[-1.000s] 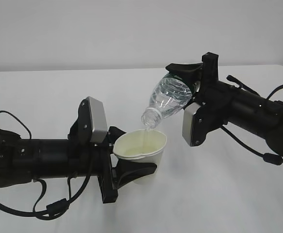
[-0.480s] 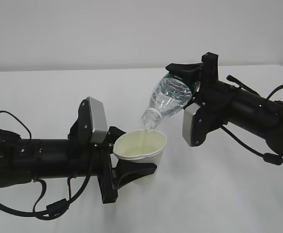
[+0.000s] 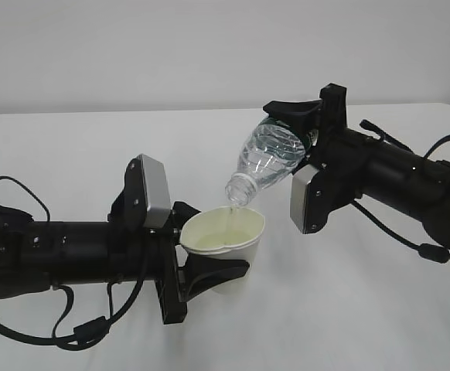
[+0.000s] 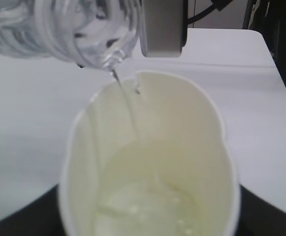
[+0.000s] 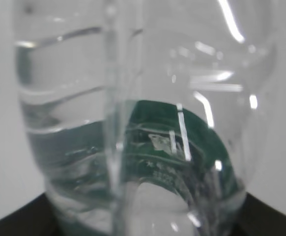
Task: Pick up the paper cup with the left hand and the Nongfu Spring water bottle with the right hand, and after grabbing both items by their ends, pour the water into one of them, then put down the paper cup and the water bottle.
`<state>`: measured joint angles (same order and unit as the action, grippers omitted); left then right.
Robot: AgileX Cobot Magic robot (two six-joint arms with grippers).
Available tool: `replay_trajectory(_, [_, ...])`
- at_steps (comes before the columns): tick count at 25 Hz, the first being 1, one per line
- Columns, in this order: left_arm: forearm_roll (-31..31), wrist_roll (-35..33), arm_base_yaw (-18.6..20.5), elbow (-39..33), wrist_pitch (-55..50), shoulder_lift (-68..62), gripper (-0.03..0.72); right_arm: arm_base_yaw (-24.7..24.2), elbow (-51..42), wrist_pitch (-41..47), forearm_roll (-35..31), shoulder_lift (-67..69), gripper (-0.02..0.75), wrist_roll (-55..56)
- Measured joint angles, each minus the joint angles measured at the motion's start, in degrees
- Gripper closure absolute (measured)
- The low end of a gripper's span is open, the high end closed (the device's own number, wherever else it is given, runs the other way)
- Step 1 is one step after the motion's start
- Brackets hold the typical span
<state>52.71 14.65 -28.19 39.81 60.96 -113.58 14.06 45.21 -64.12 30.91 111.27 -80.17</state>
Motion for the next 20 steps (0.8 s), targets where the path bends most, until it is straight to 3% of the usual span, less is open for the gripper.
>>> replay_trajectory(20, [0.0,-0.1,0.0,0.0,0.0,0.0,0.268,0.0,0.0,0.0,0.0,0.0,0.318,-0.2])
